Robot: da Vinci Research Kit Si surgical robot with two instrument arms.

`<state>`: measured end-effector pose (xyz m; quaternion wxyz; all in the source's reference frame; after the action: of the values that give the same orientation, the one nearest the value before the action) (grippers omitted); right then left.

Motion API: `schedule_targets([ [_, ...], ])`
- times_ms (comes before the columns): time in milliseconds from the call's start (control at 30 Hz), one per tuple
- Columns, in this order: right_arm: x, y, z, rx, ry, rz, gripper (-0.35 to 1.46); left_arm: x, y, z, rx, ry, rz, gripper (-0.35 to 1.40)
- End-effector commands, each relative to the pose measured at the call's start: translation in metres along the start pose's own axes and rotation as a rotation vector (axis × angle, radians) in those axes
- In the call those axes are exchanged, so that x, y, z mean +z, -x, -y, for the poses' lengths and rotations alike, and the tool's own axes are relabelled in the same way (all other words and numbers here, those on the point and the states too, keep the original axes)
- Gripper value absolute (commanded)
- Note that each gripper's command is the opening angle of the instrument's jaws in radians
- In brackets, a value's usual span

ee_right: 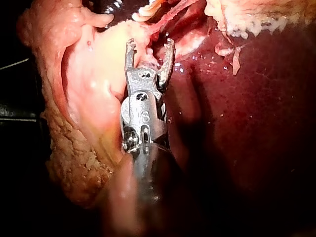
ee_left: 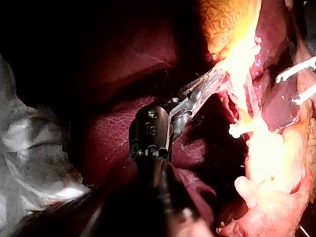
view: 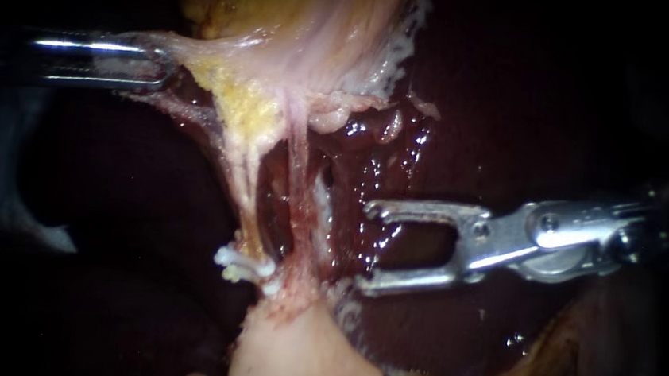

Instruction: Going back second clip left tube

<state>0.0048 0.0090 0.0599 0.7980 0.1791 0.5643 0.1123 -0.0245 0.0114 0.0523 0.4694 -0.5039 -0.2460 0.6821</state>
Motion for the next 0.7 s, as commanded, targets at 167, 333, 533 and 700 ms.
schedule_targets([
  [167, -0.0025, -0.0005, -0.0008, -0.022, 0.024, 0.01, 0.5, 0.0001, 0.0, 0.0, 0.0, 0.0, 0.0, -0.35],
  [333, -0.0035, -0.0006, -0.001, -0.027, 0.038, 0.016, 0.5, 0.0002, 0.0001, 0.0, 0.0, -0.001, -0.001, -0.35],
  [533, -0.0035, -0.0006, -0.001, -0.027, 0.035, 0.015, 0.5, 0.0012, 0.0005, 0.0004, 0.003, -0.006, -0.004, -0.35],
  [700, -0.0034, -0.0006, -0.0009, -0.028, 0.035, 0.015, 0.5, 0.003, 0.0012, 0.0006, 0.008, -0.018, 0.002, -0.35],
])
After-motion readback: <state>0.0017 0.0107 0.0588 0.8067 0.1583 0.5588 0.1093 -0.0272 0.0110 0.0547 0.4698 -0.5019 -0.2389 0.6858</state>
